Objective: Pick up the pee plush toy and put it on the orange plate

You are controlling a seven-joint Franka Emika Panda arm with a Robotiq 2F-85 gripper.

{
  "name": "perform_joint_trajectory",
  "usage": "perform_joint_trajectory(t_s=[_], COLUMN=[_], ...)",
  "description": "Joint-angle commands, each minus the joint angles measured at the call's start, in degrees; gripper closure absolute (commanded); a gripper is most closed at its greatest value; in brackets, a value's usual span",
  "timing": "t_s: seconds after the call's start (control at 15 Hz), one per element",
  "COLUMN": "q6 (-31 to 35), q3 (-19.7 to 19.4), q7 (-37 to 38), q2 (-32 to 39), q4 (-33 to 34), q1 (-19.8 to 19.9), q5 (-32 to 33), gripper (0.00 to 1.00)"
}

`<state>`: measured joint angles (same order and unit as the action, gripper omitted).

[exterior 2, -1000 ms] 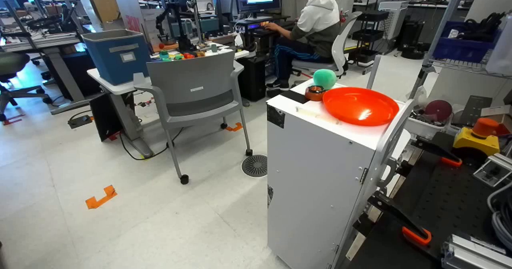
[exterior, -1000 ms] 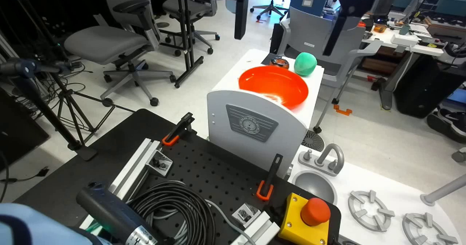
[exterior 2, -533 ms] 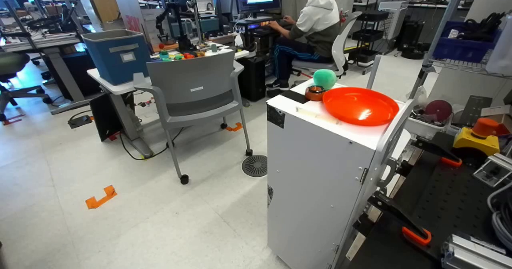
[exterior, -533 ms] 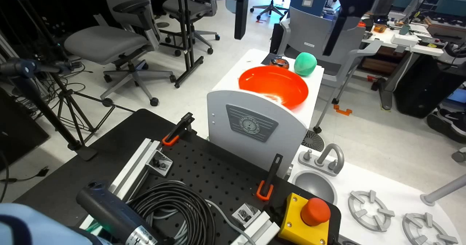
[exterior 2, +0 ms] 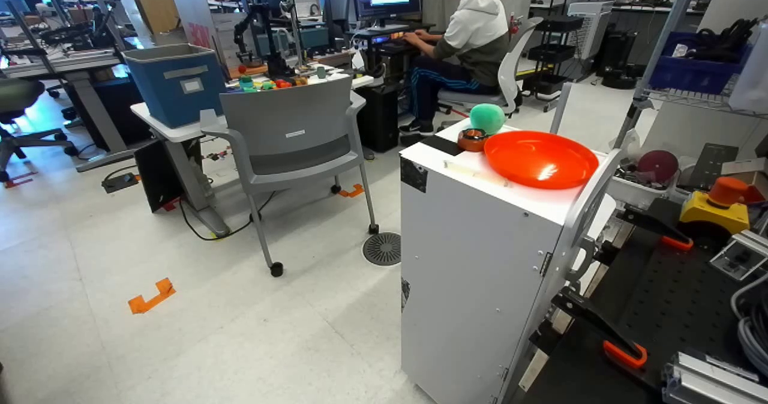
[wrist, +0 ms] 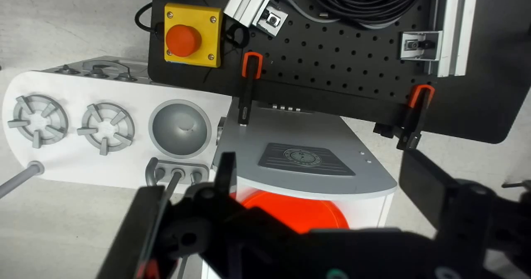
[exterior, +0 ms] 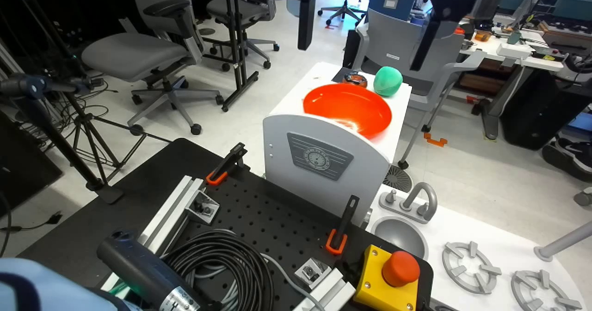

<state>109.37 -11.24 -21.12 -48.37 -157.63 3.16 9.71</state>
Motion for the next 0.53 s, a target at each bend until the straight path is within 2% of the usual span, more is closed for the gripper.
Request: perform_joint_trajectory(t_s=[0.0, 0.47], q6=[-0.14, -0.08], q3=[-0.07, 0.17], q7=[0.08, 0.4], q2=[0.0, 0.55], q4=[0.1, 0.26], q1=[-0.13, 0.1], q5=[0.04, 0.51], gripper=[0.0, 0.0])
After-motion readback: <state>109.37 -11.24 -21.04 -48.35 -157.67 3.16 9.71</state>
